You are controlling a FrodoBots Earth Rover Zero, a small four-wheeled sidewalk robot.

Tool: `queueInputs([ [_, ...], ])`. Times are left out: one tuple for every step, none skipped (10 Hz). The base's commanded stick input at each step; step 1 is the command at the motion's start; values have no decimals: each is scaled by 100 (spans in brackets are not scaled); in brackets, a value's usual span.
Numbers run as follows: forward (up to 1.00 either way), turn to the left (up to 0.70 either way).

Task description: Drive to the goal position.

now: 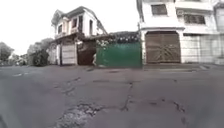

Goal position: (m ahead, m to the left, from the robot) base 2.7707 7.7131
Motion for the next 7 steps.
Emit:
queueInputs([
  [100,10],
  [100,16],
  [100,24],
  [100,32],
  [100,39],
  [100,47],
  [100,50],
])
